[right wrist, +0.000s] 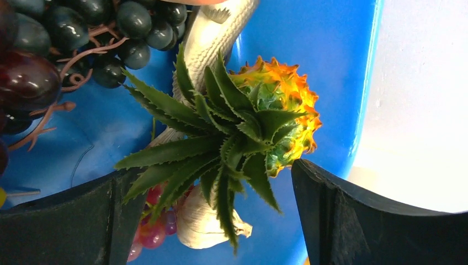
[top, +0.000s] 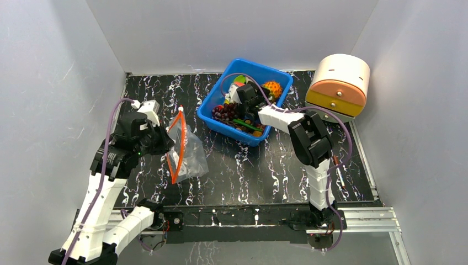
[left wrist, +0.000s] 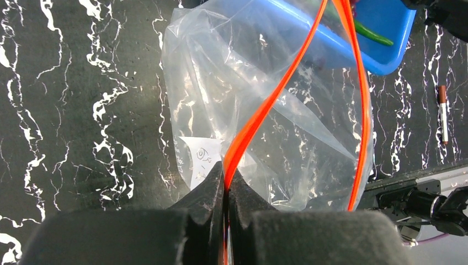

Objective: Place the food in the zip-top bag and seal the zipper
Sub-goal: Pick up the fake fruit from the bin.

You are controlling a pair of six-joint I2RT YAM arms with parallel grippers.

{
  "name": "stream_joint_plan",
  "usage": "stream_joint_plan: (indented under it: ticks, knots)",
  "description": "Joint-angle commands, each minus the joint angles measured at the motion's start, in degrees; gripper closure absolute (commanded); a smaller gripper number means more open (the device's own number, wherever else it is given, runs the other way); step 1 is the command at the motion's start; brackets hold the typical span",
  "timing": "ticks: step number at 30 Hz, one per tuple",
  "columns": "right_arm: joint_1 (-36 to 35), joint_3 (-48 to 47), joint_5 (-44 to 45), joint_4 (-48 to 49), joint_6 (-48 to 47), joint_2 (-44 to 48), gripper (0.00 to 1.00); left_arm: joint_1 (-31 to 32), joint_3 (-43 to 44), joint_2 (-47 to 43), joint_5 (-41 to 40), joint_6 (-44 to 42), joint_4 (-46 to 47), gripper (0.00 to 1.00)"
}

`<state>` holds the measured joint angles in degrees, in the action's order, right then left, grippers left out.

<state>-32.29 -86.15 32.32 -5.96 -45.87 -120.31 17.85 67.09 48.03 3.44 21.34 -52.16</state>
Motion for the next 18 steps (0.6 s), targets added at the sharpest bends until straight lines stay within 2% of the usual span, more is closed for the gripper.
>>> stream_joint_plan:
  ticks: [1,3,8,15,18]
  knots:
    - [-0.51,1.29,-4.88,0.71,-4.83,5.96,0.02,0.11,-1.05,-0.25,2.29,0.78,0.91,1.00]
    - [-0.49,3.36,-4.85,4.24,-8.47,6.62,0.02,0.16,-1.25,-0.42,2.11,0.80,1.21,1.00]
    - [-0.31,1.59,-1.68,7.94,-15.53,3.12,0.05,0.09,-1.28,-0.07,2.23,0.60,1.64,1.00]
    - [1.15,2.95,-2.45,15.17,-21.05,0.30,0.17,0.15,-2.20,-0.62,-0.13,0.63,2.51,1.00]
    - [1.35,3.50,-3.38,16.92,-21.31,0.43,0.27,0.14,-2.23,-0.61,0.22,0.63,3.17,1.00]
